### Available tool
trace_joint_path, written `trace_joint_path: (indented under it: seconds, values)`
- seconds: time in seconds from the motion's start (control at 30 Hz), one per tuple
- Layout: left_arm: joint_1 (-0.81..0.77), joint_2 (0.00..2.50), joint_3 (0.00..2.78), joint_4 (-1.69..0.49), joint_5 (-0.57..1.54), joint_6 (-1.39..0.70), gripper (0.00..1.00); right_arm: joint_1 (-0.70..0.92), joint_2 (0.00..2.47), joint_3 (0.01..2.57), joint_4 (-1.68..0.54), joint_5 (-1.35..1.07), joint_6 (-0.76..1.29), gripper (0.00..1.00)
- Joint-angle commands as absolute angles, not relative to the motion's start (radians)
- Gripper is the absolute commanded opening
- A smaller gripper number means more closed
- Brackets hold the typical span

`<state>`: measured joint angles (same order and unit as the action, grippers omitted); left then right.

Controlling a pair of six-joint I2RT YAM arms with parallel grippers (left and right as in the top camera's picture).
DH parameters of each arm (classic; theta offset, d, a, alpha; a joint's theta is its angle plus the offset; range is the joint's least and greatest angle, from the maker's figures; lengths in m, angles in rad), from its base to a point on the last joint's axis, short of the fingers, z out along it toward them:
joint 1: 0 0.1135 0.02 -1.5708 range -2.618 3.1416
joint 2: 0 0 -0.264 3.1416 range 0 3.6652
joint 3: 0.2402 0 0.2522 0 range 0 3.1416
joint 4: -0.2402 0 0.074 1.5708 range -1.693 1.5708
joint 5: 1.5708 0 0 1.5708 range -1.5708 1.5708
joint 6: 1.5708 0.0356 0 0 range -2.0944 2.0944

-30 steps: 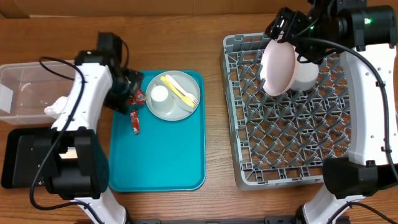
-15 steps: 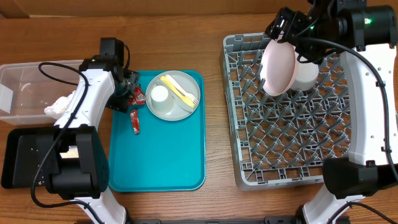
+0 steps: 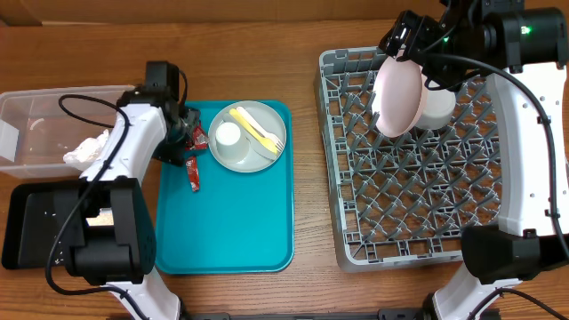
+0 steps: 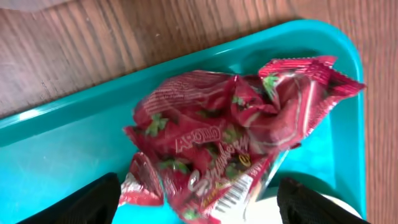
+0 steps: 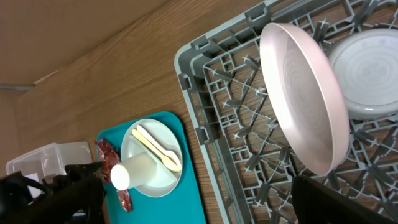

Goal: Sort waste into correct bins and load items into the dishwasher rack
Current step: 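Lift the red wrapper, carry it left, drop it into the clear bin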

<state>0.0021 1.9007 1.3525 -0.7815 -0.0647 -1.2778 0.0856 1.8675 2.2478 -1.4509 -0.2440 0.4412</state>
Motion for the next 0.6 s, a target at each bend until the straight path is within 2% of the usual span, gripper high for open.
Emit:
trace_joint_path:
  seconds: [0.0, 0.17, 0.2, 0.27, 0.3, 0.37, 0.47, 0.53, 0.57]
  values:
    - [0.005, 1.91, 1.31, -0.741, -0.065, -1.282, 0.84, 0.083, 1.859, 2.246, -1.446, -0.236, 0.439, 1.0]
    - [0.005, 1.91, 1.303, -0.726, -0.064, -1.279, 0.83, 0.083, 1.859, 2.246, -1.446, -0.236, 0.439, 1.0]
    - [0.005, 1.91, 1.303, -0.722, -0.065, -1.279, 0.79, 0.083, 1.859, 2.246, -1.446, -0.236, 0.439, 1.0]
    - [0.005, 1.91, 1.303, -0.72, -0.079, -1.279, 0.68, 0.083, 1.859, 2.246, -1.446, -0.236, 0.439, 1.0]
    - [0.005, 1.91, 1.303, -0.72, -0.095, -1.278, 0.56, 0.083, 1.859, 2.246, -1.446, -0.236, 0.439, 1.0]
    - [0.005, 1.91, 1.303, -0.72, -0.109, -1.269, 0.41, 0.083, 1.859, 2.246, -1.446, -0.236, 0.439, 1.0]
    - [0.005, 1.91, 1.303, -0.705, -0.115, -1.22, 0.22, 0.083, 1.859, 2.246, -1.446, -0.236, 0.439, 1.0]
    - [0.005, 1.91, 1.303, -0.698, -0.116, -1.189, 0.13, 0.083, 1.859, 2.246, -1.446, -0.236, 0.439, 1.0]
    - [0.006, 1.91, 1.303, -0.698, -0.117, -1.177, 0.05, 0.083, 1.859, 2.246, -1.446, -0.236, 0.439, 1.0]
